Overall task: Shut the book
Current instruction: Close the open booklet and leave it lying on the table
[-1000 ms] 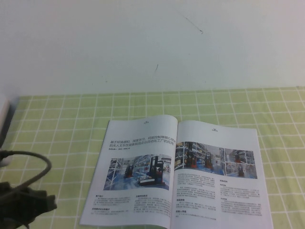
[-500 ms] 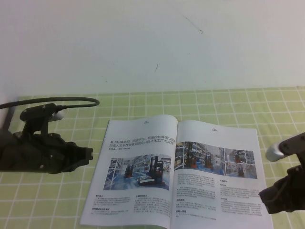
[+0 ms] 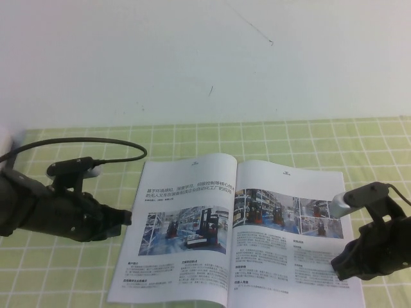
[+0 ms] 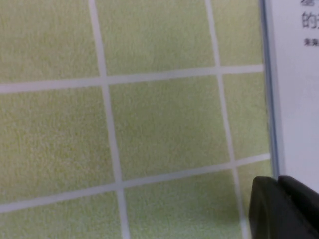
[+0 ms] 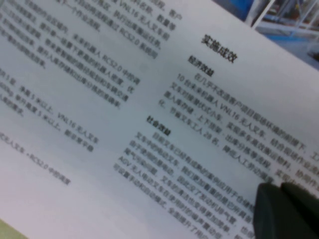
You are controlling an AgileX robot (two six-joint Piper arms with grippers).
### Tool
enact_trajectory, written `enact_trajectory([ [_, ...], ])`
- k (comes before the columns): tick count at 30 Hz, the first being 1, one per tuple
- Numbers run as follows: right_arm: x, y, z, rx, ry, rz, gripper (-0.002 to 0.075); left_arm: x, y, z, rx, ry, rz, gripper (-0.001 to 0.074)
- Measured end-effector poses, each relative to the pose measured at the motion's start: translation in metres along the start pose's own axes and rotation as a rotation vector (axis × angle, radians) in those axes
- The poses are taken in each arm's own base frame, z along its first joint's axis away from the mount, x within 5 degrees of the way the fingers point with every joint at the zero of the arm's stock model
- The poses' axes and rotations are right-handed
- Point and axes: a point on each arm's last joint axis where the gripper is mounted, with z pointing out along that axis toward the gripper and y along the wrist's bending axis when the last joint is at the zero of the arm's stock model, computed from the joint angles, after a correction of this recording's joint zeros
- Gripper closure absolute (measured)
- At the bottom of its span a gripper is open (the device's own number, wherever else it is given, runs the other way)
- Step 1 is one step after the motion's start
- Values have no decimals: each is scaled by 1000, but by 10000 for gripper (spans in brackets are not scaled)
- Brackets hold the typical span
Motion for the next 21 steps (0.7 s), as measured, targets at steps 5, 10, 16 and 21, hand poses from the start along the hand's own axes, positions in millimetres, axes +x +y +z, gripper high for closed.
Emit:
enact_trajectory([
  [5,0,0,0,-1,2,1,729,3,-4,11,2,27,23,738],
  [10,0,0,0,-1,2,1,729,6,-17,23,4,39,61,738],
  [16,0,0,0,-3,2,1,729,13,-44,32,8,29,128,738],
  [21,0,0,0,-3,2,1,729,20,-73,39,26,-2,111,737],
])
